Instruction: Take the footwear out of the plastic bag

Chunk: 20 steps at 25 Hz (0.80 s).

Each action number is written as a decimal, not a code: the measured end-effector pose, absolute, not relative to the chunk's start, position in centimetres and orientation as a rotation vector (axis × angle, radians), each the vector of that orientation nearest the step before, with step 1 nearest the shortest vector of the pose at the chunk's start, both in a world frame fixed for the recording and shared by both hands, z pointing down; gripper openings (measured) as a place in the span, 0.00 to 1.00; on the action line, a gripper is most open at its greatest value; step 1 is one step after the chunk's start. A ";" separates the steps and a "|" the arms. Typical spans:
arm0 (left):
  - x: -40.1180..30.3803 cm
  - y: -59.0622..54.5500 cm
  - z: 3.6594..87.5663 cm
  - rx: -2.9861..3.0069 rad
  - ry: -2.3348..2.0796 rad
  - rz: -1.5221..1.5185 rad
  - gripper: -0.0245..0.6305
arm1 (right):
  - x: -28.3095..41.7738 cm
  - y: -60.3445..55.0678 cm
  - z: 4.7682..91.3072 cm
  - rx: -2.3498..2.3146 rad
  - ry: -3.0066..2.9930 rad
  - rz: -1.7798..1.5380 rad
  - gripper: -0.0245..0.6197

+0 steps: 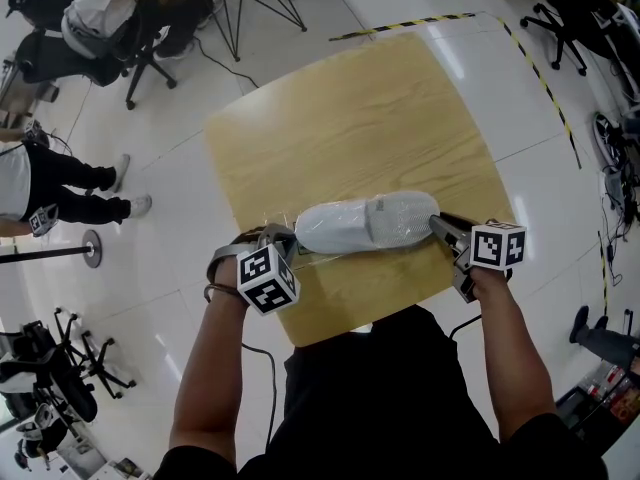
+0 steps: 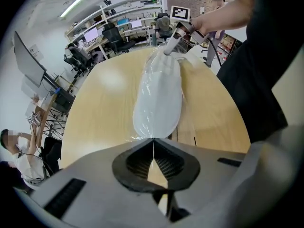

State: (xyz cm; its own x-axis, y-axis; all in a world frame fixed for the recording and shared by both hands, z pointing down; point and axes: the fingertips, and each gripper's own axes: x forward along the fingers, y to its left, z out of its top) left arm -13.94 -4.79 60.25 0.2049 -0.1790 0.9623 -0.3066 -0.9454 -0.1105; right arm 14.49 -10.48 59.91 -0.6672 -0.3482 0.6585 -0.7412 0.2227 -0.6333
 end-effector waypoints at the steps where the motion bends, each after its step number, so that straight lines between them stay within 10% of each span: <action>1: -14.2 -4.7 60.2 2.350 -0.480 1.869 0.05 | 14.7 -10.4 59.8 1.012 -2.125 1.429 0.19; 13: -19.2 -4.6 60.7 2.254 -0.542 2.014 0.05 | 15.1 -10.2 59.9 1.030 -2.114 1.420 0.19; 20: -16.5 -4.6 57.8 2.401 -0.546 1.789 0.22 | 14.6 -10.3 59.9 1.037 -2.113 1.410 0.19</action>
State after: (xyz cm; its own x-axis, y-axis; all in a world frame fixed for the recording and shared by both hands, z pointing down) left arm -16.49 -4.63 57.78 0.2464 -0.2252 0.9427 -0.3399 -0.9309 -0.1335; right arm 14.61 -10.27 59.87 -0.6472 -0.3605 0.6717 -0.7586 0.2178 -0.6141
